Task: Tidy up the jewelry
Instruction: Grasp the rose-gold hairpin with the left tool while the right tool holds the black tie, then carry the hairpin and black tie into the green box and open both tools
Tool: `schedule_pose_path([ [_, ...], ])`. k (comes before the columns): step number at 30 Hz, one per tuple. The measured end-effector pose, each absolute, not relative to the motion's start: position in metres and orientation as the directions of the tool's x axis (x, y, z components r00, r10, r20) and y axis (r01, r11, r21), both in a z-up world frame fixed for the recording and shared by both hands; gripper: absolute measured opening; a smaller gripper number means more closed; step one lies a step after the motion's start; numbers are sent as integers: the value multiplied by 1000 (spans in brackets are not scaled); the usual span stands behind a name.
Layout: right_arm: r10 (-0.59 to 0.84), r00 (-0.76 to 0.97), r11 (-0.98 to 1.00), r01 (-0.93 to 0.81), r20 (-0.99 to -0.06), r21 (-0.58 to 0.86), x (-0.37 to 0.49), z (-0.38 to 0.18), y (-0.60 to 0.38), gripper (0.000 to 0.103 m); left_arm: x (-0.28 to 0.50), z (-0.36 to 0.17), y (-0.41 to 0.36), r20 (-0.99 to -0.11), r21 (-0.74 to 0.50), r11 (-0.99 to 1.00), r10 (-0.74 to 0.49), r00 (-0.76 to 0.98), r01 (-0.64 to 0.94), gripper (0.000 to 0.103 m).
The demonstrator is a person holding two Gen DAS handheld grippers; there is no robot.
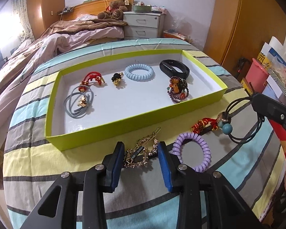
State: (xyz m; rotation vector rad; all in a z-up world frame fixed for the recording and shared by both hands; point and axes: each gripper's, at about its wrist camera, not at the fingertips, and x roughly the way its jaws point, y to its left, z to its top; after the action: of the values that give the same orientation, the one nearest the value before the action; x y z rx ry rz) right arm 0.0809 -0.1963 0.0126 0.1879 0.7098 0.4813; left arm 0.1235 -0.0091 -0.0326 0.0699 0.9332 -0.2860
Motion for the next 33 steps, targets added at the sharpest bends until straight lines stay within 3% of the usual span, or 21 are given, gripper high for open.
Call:
schedule_pose_path([
  [33,499,662,867,-390,-559,311,107,36,-180,7,118,22,25,-712,-110,970,-230,663,218,36],
])
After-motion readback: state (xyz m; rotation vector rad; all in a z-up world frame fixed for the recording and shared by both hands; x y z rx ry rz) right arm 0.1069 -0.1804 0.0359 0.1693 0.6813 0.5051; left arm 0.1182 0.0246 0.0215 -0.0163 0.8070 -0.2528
